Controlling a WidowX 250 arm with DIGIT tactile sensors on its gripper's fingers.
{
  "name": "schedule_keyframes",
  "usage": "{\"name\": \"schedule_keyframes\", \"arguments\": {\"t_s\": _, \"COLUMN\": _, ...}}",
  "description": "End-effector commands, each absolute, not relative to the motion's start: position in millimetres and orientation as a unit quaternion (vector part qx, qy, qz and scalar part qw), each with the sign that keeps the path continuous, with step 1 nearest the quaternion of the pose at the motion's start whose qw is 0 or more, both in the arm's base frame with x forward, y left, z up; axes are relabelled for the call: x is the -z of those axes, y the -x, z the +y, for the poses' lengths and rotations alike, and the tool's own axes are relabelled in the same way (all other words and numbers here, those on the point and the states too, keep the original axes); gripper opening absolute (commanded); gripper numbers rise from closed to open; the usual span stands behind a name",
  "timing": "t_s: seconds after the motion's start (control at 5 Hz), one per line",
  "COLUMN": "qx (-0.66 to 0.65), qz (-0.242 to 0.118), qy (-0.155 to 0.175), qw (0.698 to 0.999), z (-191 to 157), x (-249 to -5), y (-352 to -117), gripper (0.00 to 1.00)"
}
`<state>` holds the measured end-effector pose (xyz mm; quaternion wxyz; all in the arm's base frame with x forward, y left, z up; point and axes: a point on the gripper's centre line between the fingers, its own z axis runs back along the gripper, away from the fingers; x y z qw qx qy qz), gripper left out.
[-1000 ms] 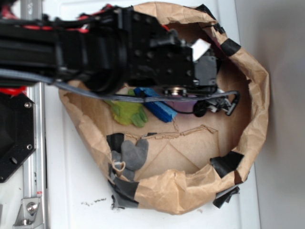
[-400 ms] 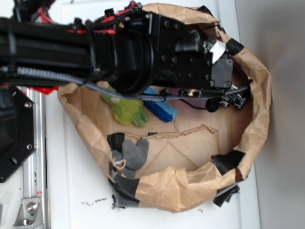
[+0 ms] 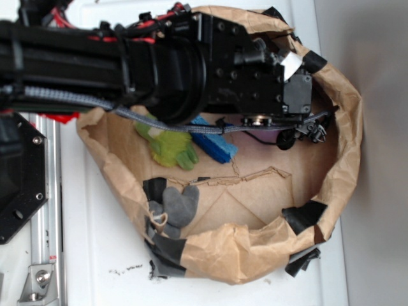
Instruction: Grab the black box.
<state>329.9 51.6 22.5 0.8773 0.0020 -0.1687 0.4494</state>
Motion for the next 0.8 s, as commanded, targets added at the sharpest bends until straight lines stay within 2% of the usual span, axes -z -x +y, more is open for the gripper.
{"name": "schedule_keyframes", "arguments": {"t_s": 0.0, "qx": -0.436, "qz": -0.184, "qy": 0.042, "qw": 0.88, "z": 51.5, "x": -45.3, "y": -325.0, "gripper": 0.0}}
{"name": "schedule_keyframes", "arguments": {"t_s": 0.2, "qx": -0.404, "qz": -0.185, "qy": 0.083, "qw": 0.892, "z": 30.2, "x": -66.2, "y": -308.1, "gripper": 0.0}}
{"name": "schedule_keyframes", "arguments": {"t_s": 0.4, "qx": -0.388, "qz": -0.203, "qy": 0.103, "qw": 0.893, "z": 19.7, "x": -85.5, "y": -295.7, "gripper": 0.0}}
{"name": "schedule_keyframes", "arguments": {"t_s": 0.6, "qx": -0.401, "qz": -0.208, "qy": 0.103, "qw": 0.886, "z": 27.4, "x": -85.2, "y": -297.2, "gripper": 0.0}}
